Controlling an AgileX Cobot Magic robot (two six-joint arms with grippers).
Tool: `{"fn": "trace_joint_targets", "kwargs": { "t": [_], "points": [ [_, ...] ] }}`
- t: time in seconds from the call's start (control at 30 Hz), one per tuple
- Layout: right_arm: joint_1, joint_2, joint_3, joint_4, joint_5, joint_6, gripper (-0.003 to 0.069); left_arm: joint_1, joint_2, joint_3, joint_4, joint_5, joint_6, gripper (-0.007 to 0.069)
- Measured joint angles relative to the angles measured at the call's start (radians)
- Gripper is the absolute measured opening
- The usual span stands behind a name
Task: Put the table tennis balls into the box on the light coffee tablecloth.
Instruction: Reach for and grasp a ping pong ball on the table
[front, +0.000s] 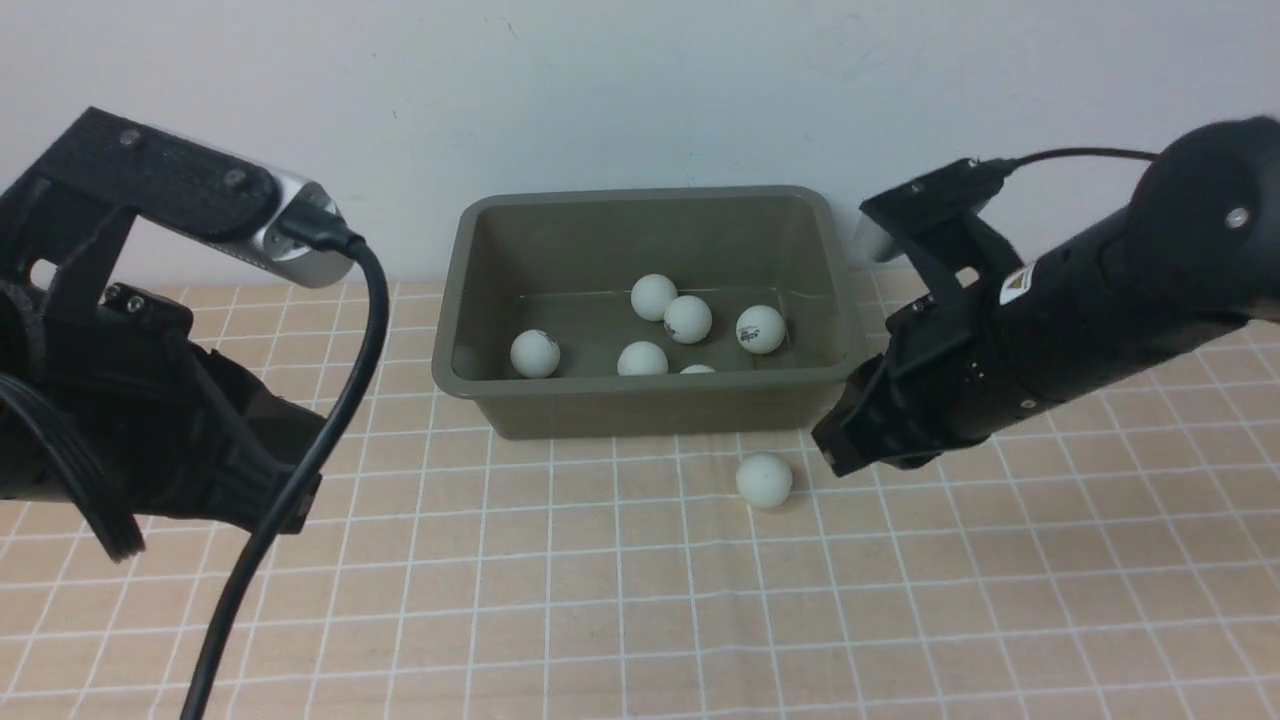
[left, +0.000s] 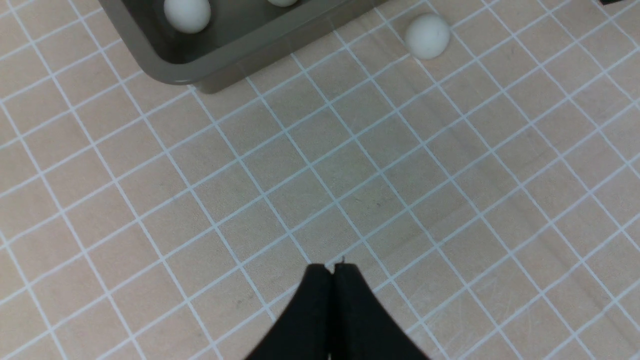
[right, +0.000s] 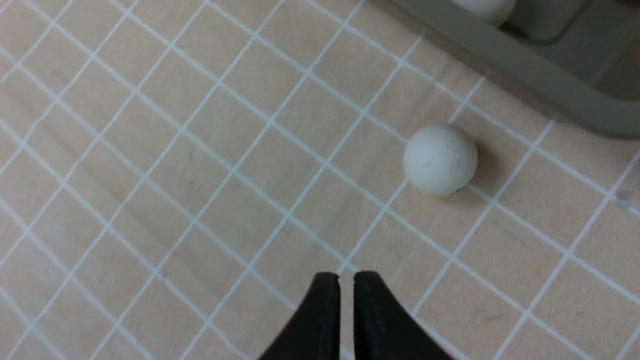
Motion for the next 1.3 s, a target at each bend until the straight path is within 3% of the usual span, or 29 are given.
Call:
{"fn": "trace_joint_targets", "kwargs": {
  "t": [0.33, 0.47, 1.17, 1.3],
  "points": [
    [0.0, 0.162, 0.002, 0.113, -0.153, -0.01, 0.0408, 0.0, 0.0, 0.0, -0.028, 0.004, 0.0, -0.0069],
    [0.0, 0.22, 0.0, 0.117, -0.205, -0.016, 0.0469, 0.0, 0.0, 0.0, -0.03, 0.008, 0.0, -0.0069],
    [0.001, 0.441, -0.123, 0.125, -0.259, -0.085, 0.0464, 0.0, 0.0, 0.0, -0.03, 0.008, 0.0, -0.0069],
    [0.001, 0.439, -0.127, 0.124, -0.247, -0.085, 0.0343, 0.0, 0.0, 0.0, -0.03, 0.008, 0.0, -0.0069]
  ]
}}
